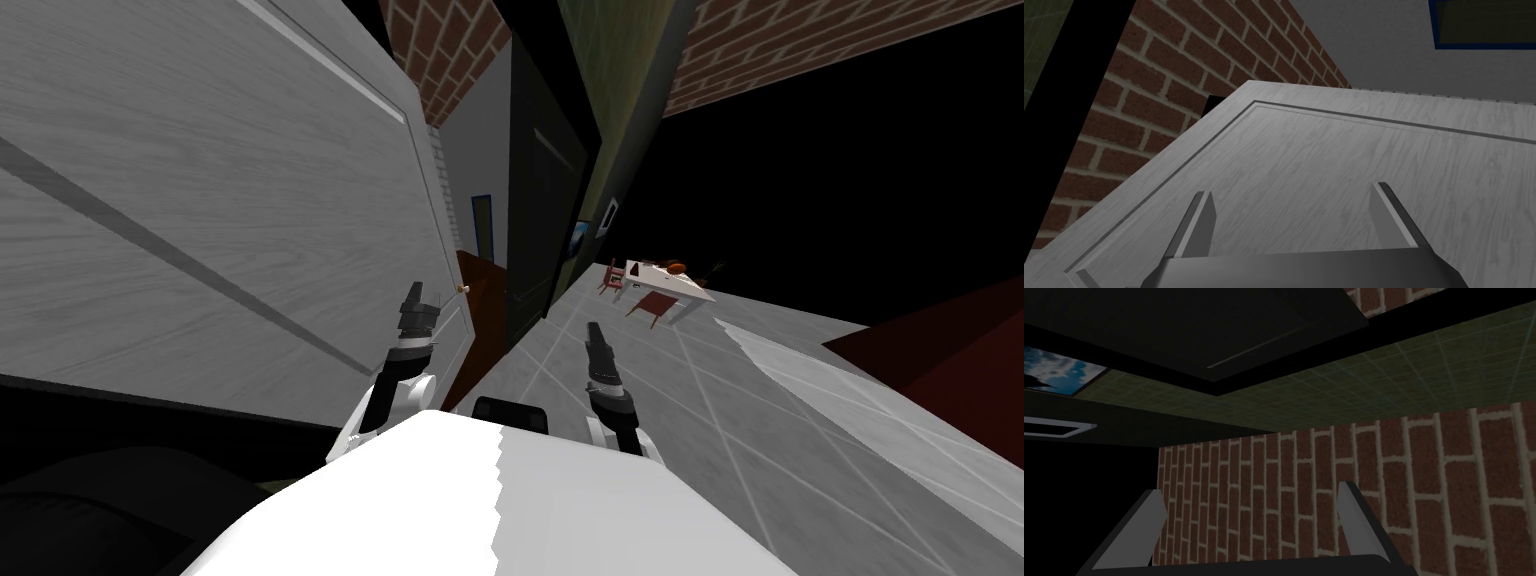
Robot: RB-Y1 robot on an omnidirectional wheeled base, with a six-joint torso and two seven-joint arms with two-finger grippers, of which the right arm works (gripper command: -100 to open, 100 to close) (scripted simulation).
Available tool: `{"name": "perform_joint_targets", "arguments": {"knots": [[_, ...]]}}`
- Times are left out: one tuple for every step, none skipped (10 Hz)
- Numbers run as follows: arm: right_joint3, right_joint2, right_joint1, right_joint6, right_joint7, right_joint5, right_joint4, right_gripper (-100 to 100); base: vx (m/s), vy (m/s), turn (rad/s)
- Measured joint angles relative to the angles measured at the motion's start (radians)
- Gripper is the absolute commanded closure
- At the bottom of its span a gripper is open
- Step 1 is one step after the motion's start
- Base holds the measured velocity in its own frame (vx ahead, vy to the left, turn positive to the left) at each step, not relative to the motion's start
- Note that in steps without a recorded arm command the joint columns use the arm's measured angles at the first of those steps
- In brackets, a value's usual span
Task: Push the door open
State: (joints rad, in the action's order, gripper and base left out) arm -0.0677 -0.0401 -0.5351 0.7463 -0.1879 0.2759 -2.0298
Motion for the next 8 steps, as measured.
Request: {"name": "perform_joint_targets", "arguments": {"knots": [[0.001, -0.006, -0.007, 0.013, -0.019, 0.017, 0.018, -100, 0.124, -0.021, 0.01], [0.002, -0.01, -0.008, 0.023, -0.036, 0.032, 0.034, -100, 0.113, -0.003, 0.011], [-0.001, -0.011, -0.007, 0.031, -0.054, 0.05, 0.051, -100, 0.113, -0.017, 0.006], [-0.001, -0.013, -0.013, 0.047, -0.071, 0.064, 0.071, -100, 0.105, -0.031, 0.008], [-0.004, -0.014, -0.017, 0.058, -0.09, 0.081, 0.086, -100, 0.098, -0.025, 0.01], [-0.008, -0.015, -0.022, 0.068, -0.108, 0.098, 0.099, -100, 0.089, -0.015, 0.011], [-0.008, -0.018, -0.02, 0.073, -0.123, 0.114, 0.113, -100, 0.089, -0.014, 0.01], [-0.008, -0.021, -0.025, 0.083, -0.139, 0.129, 0.128, -100, 0.106, -0.03, 0.009]]}}
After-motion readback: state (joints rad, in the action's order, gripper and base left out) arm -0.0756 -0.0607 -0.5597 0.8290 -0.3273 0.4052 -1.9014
